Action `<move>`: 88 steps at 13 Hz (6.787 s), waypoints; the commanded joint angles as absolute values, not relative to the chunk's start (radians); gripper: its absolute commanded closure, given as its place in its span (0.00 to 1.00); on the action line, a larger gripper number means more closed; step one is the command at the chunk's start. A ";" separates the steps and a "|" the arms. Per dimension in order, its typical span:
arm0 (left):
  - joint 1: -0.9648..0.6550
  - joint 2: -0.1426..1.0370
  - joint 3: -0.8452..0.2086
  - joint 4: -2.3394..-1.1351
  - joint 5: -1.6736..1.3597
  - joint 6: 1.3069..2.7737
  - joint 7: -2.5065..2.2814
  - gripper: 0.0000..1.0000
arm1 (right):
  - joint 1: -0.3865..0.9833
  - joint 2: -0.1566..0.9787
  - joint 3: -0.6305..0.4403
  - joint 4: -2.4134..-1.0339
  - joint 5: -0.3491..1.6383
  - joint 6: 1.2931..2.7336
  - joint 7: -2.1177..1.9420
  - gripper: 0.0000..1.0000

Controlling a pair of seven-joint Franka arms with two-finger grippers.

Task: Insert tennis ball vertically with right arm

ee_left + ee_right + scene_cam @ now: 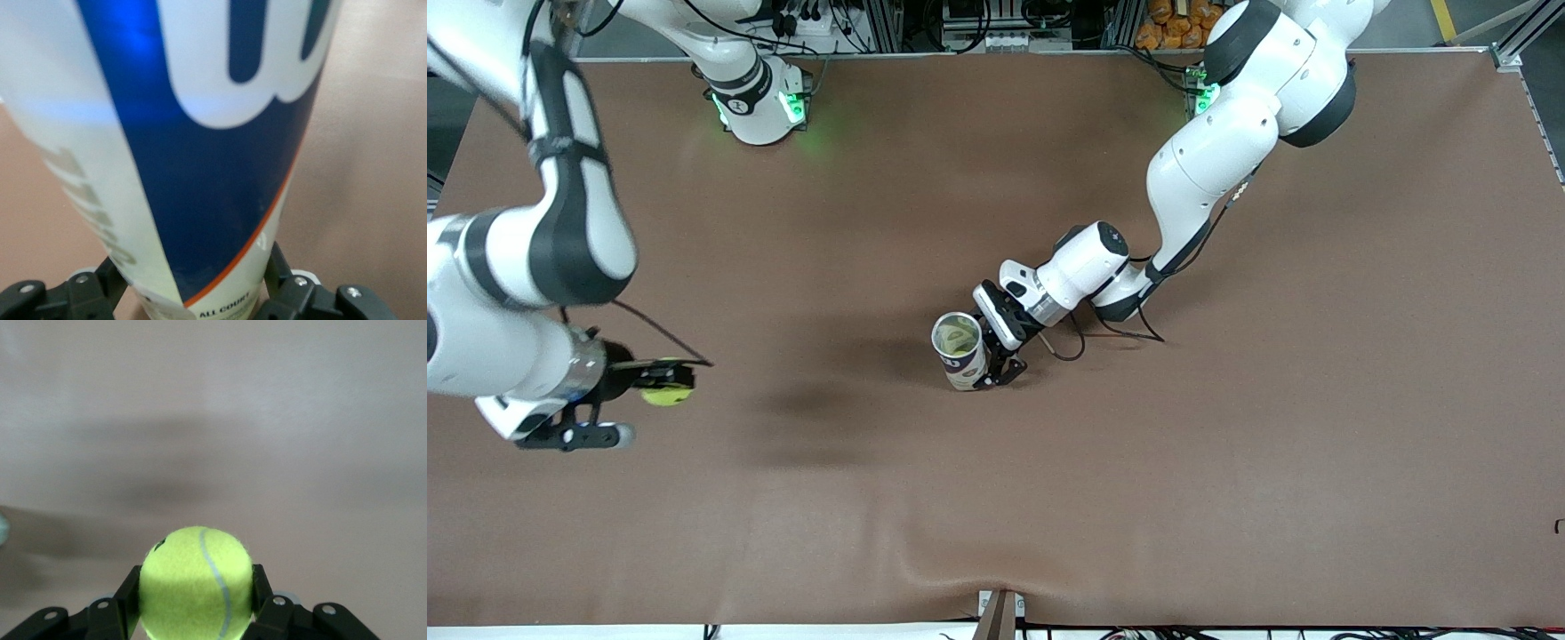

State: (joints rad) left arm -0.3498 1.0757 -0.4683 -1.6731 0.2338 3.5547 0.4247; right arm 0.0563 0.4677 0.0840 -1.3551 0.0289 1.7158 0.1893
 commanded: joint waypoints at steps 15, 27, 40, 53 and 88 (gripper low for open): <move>-0.333 1.071 -0.472 -1.692 0.267 3.554 0.414 0.16 | 0.564 0.500 0.069 -1.391 0.088 1.954 1.186 0.49; -0.321 1.071 -0.474 -1.692 0.293 3.554 0.411 0.16 | 0.584 0.575 0.069 -1.387 0.064 2.117 1.224 0.41; -0.319 1.069 -0.474 -1.690 0.293 3.554 0.411 0.16 | 0.490 0.505 0.060 -1.390 0.064 2.035 1.073 0.00; -0.321 0.999 -0.472 -1.755 0.288 3.550 0.347 0.00 | 0.072 0.318 0.060 -1.575 0.067 1.781 0.206 0.00; 0.567 0.397 -0.965 -1.345 0.256 1.612 -0.135 0.00 | -0.014 -0.049 -0.034 -1.572 0.037 1.460 0.032 0.00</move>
